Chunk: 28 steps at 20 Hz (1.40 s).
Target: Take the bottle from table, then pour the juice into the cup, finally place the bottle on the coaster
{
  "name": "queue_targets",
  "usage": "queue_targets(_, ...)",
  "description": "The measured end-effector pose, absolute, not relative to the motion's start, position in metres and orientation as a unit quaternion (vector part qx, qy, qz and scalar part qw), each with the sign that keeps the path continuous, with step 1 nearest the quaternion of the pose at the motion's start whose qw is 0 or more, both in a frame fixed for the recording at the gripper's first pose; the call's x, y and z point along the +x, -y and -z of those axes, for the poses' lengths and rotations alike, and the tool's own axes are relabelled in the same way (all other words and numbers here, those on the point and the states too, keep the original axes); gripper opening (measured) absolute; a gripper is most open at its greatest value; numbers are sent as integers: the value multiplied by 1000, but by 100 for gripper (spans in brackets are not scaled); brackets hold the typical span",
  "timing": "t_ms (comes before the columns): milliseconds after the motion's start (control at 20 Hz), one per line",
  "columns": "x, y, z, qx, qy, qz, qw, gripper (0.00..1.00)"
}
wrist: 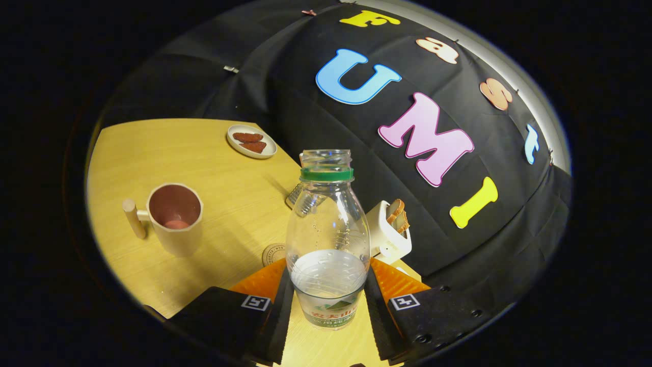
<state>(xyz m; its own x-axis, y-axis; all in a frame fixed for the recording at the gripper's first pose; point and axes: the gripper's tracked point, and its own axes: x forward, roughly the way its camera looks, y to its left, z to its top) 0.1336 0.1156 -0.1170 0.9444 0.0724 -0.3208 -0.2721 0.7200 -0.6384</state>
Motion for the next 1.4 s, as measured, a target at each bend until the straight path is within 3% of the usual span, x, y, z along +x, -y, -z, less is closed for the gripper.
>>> queue_targets(1400, 134, -165, 169, -625, -106, -155, 758, 70)
